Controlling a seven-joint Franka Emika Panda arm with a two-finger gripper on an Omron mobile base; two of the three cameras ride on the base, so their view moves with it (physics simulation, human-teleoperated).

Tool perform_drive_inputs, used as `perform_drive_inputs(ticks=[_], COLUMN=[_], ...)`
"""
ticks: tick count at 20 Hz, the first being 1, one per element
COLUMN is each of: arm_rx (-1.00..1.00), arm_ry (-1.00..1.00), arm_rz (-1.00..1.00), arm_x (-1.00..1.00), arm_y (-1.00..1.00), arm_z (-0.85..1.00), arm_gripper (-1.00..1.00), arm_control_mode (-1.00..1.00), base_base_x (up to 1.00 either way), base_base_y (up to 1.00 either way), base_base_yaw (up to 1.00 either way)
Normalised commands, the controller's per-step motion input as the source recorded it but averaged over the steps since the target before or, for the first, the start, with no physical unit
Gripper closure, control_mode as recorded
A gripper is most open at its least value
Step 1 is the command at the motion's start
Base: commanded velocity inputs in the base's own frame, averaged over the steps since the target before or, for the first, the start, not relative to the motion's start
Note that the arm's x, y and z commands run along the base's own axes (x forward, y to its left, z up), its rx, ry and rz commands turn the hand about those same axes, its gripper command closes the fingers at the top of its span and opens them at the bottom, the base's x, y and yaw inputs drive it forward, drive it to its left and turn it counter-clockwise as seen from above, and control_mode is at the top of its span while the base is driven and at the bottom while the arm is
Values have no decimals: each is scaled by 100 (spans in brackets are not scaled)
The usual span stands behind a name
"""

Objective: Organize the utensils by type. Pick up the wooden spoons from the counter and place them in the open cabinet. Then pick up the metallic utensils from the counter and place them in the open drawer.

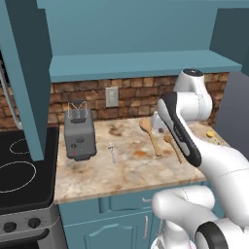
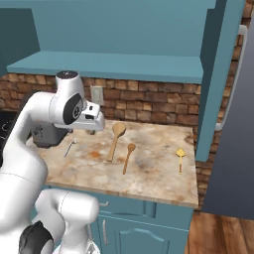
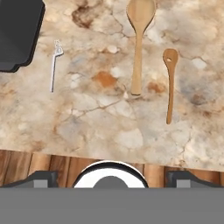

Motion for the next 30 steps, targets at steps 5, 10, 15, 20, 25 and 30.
perform_drive_inputs(ticks=[5,10,15,20,25,30], arm_rx=[0,0,0,0,0,0], arm_ry=[-1,0,0,0,0,-4], arm_rz=[0,0,-1,-1,-1,-1], arm_x=[0,26,37,42,36,37], arm_y=[-2,-9,-5,-8,-15,-13], arm_z=[-33,-37,-46,-45,-40,-49], arm_gripper=[-100,-100,-100,-100,-100,-100], arm_control_mode=[-100,-100,-100,-100,-100,-100], base_base_x=[0,0,0,0,0,0], base_base_y=[0,0,0,0,0,0], base_base_yaw=[0,0,0,0,0,0])
